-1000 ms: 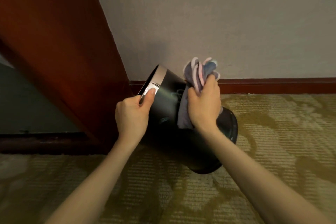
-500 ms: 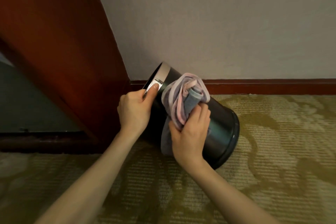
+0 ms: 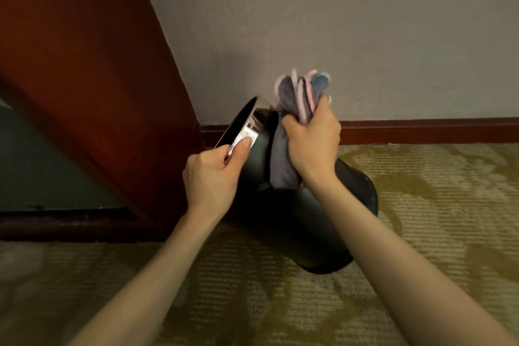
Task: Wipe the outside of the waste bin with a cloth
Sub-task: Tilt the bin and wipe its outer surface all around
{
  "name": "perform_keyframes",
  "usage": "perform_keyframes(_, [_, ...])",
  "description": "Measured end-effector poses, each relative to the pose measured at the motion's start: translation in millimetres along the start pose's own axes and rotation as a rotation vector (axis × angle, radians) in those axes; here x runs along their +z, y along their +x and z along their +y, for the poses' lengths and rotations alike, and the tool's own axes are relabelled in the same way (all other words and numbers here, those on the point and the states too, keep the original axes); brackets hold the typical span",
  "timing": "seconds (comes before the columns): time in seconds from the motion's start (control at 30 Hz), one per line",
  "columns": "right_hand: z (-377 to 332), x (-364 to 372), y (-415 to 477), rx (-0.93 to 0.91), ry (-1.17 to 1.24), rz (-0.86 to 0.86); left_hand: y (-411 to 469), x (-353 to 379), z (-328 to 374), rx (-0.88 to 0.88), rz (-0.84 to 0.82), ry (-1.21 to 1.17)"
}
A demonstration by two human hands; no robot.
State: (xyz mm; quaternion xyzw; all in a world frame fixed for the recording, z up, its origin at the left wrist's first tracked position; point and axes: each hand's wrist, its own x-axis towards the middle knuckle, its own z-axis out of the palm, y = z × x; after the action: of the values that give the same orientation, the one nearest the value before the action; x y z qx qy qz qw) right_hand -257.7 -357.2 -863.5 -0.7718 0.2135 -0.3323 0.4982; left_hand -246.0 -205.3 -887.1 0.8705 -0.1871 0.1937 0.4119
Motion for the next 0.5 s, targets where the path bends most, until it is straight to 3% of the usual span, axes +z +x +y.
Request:
perform_keyframes(0.33, [25,19,79,0.304,-0.112,-0.244,-10,-6,-6,0.009,0.006,-0.029])
perform_keyframes(0.5, [36,19,90,0.365,-0.114,-0.308,-12,-6,-4,0.018,-0.001,-0.041])
